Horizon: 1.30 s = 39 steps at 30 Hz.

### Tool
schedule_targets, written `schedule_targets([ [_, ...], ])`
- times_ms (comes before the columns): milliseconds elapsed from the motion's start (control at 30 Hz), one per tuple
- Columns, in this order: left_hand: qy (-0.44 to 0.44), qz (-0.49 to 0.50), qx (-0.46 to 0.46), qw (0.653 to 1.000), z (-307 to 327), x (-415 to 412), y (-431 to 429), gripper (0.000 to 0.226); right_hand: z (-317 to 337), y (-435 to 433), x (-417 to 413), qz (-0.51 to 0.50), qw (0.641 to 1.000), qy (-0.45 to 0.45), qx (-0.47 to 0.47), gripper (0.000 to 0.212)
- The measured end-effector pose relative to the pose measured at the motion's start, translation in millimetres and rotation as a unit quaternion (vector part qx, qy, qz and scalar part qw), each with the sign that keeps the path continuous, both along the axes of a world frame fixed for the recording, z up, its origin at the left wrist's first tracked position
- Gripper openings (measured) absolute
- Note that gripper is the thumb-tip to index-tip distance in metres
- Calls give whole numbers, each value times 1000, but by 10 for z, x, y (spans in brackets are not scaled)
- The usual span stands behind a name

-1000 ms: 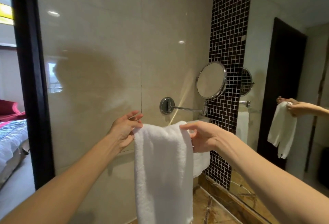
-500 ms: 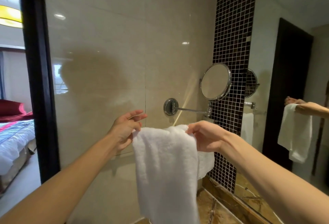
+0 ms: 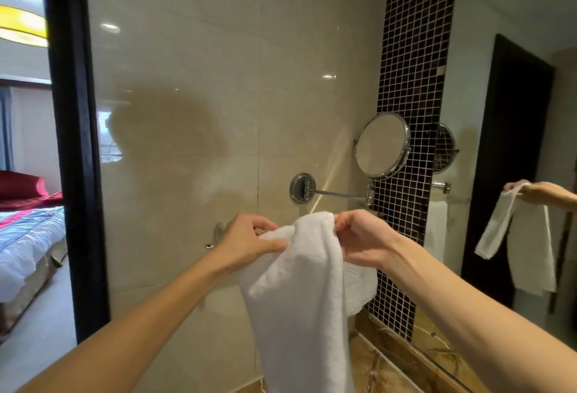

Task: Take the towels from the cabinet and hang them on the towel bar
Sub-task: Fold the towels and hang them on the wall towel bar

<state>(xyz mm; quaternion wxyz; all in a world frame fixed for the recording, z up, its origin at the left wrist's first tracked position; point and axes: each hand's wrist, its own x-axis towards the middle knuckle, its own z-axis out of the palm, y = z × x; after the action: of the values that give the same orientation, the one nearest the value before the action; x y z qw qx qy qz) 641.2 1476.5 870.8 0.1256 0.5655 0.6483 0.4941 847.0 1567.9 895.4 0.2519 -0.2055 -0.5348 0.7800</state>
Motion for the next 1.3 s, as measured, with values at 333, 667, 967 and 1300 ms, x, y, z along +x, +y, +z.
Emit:
schedule_targets([
  [333, -33, -14, 73, 997, 96, 79, -9, 13, -139, 34, -110, 22, 994, -44, 95, 32],
  [667, -53, -51, 40, 996, 95, 71, -21, 13, -95, 76, -42, -88, 985, -110, 95, 33],
  [967, -108, -50, 17, 993, 63, -15, 21, 9, -19, 87, 56, -103, 983, -139, 64, 32],
  [1300, -288, -3, 43, 957, -118, -53, 81, 44, 20, 20, -33, -146, 987, -52, 43, 28],
])
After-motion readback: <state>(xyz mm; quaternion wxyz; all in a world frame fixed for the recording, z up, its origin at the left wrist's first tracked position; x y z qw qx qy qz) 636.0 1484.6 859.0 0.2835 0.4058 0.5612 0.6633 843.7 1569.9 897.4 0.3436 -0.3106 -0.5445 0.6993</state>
